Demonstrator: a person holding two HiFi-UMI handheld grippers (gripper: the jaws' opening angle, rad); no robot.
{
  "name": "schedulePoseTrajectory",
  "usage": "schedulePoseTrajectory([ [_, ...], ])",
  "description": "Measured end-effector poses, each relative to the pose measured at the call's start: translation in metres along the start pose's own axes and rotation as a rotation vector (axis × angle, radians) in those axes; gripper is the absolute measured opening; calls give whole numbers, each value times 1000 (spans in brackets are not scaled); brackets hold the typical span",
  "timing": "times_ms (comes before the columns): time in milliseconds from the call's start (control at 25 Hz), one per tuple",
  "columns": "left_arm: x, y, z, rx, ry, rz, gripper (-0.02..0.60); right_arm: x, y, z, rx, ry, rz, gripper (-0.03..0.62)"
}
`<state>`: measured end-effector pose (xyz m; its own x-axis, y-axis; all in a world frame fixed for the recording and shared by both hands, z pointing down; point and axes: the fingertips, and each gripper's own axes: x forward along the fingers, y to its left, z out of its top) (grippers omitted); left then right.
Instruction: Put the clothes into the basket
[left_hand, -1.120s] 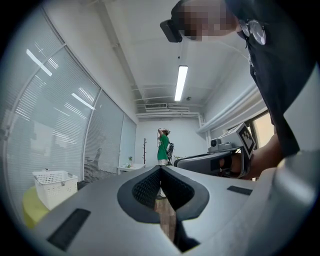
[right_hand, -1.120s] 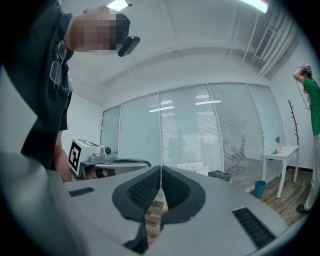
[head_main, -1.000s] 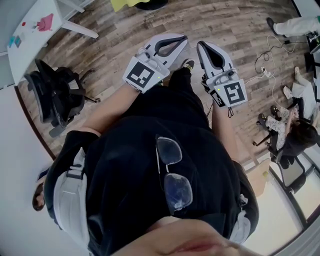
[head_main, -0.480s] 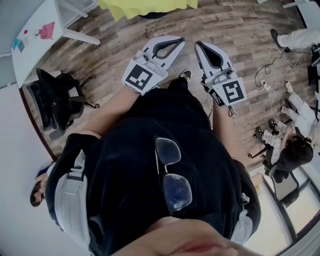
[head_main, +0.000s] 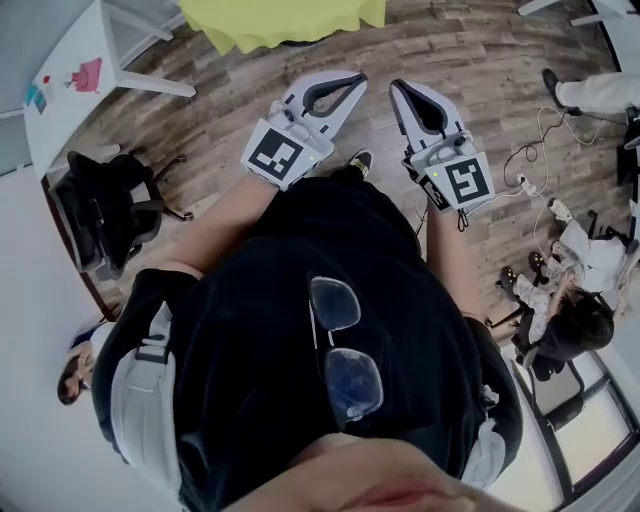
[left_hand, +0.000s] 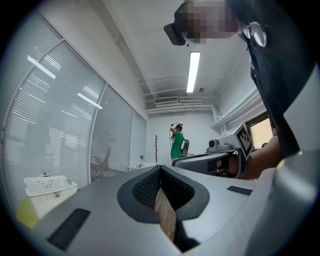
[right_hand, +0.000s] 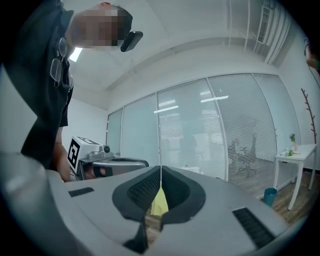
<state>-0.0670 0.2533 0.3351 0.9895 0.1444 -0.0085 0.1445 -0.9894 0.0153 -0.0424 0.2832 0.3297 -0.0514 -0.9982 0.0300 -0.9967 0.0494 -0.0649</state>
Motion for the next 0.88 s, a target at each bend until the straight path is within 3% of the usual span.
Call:
schedulePoseTrajectory([
  [360, 69, -5, -4, 7, 13, 18, 8, -17, -63, -1, 6, -2, 34, 26],
  [880, 122, 9, -14, 0, 46, 32, 8, -20, -122, -9, 15, 14, 43, 25],
])
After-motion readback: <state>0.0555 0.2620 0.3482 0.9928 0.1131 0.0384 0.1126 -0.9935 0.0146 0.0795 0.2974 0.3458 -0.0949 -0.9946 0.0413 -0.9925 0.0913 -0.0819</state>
